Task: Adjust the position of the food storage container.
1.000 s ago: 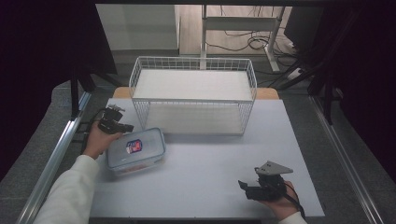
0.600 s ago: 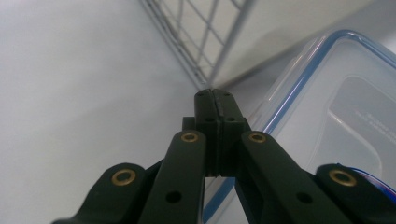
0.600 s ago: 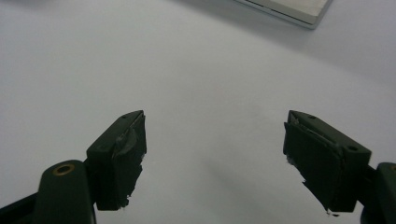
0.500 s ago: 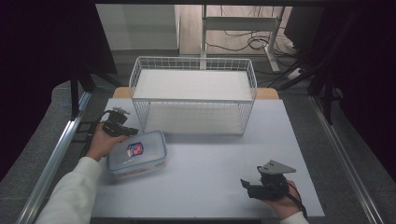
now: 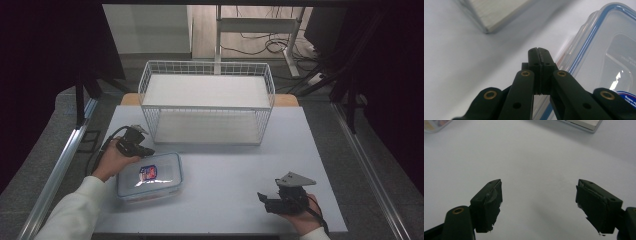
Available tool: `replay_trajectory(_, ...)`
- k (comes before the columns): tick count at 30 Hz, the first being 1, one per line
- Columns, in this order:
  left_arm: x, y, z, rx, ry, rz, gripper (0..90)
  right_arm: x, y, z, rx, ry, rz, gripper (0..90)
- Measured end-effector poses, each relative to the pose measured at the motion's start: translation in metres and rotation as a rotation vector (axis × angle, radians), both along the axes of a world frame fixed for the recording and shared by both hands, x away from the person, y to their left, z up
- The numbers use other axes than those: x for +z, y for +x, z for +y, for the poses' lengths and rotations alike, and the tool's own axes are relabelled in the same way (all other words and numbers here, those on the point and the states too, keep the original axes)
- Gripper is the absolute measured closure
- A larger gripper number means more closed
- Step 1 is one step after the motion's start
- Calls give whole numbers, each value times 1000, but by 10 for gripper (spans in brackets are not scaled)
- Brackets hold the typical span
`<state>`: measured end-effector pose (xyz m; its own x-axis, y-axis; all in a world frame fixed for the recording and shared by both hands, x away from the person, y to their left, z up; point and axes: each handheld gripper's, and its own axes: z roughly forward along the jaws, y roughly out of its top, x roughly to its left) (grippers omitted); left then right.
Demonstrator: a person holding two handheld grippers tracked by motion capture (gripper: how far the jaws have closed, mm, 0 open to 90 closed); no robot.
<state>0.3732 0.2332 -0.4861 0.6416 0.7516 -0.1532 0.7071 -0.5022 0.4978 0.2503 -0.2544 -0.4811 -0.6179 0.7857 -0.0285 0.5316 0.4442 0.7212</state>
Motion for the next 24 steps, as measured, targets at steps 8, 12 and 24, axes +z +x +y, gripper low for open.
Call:
replay_trajectory(8, -2, -8, -23, -79, 15, 16, 900, -1, 0, -1, -3, -6, 6, 214)
replay_trajectory(12, -1, -11, -28, -101, 32, 7, 900, -1, 0, -1, -5, -6, 5, 214)
replay_trajectory(24, 28, -52, 33, 106, -61, -110, 900, 0, -1, -2, -10, -5, 2, 214)
